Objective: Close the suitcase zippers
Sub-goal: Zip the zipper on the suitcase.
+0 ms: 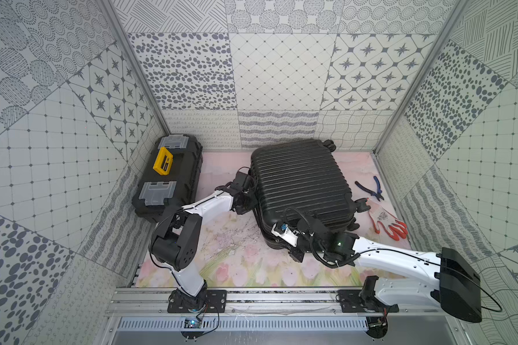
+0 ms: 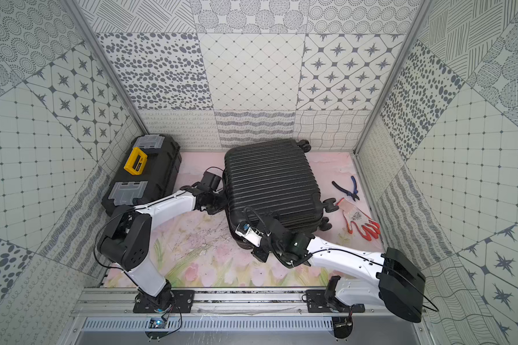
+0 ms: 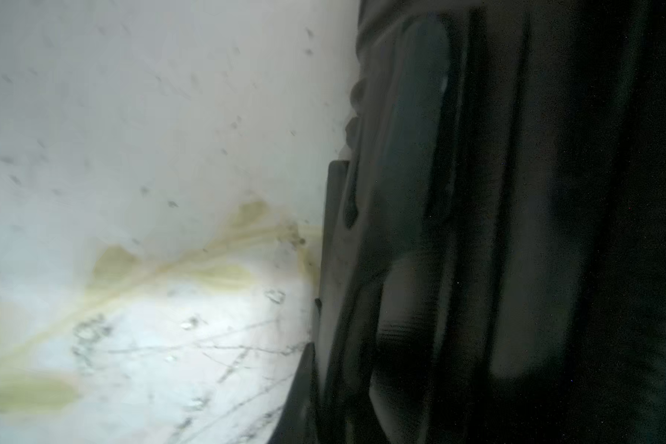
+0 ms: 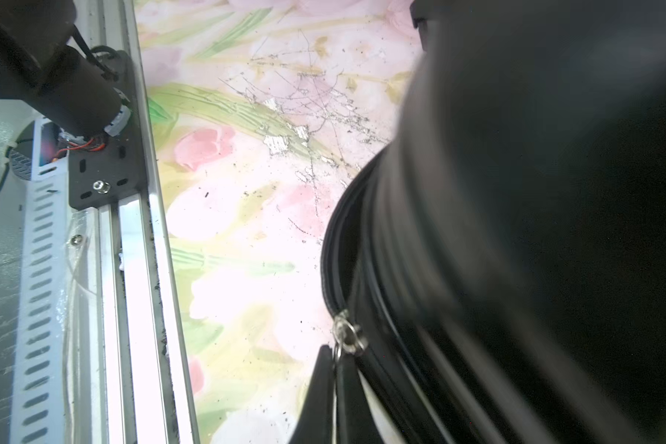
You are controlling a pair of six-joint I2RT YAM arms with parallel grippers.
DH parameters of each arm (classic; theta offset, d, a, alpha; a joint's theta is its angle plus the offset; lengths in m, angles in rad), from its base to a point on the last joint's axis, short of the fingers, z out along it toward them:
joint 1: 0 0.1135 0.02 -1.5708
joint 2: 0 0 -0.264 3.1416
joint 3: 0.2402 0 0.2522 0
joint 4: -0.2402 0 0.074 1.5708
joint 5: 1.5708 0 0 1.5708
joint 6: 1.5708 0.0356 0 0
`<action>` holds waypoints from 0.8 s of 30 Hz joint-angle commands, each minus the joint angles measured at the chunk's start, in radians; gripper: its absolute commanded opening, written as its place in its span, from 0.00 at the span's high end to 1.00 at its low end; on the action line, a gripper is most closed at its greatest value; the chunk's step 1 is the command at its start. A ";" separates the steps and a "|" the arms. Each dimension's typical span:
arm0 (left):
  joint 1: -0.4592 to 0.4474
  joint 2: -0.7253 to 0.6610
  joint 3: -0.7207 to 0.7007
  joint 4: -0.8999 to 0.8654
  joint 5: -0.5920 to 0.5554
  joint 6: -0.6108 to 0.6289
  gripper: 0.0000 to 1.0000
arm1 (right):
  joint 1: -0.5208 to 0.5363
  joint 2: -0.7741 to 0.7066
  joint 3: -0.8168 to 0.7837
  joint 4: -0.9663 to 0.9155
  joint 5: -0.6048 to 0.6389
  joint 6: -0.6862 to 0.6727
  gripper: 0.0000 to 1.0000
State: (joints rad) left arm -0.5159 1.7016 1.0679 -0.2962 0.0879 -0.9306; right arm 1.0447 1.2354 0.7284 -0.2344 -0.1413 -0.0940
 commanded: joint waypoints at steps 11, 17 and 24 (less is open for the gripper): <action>-0.341 -0.189 -0.278 0.217 -0.099 -0.726 1.00 | -0.012 -0.104 -0.009 0.344 0.044 0.126 1.00; -0.236 -0.348 -0.388 0.122 -0.085 -0.653 1.00 | -0.059 -0.256 -0.119 0.151 0.133 0.137 1.00; -0.103 -0.416 -0.391 -0.018 -0.032 -0.517 0.83 | -0.110 -0.360 -0.139 -0.029 0.147 0.113 1.00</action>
State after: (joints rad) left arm -0.6781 1.3323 0.6716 -0.1665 -0.1555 -1.4223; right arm 0.9791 0.9142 0.5755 -0.3862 -0.1284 0.0227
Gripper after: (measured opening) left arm 0.142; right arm 0.045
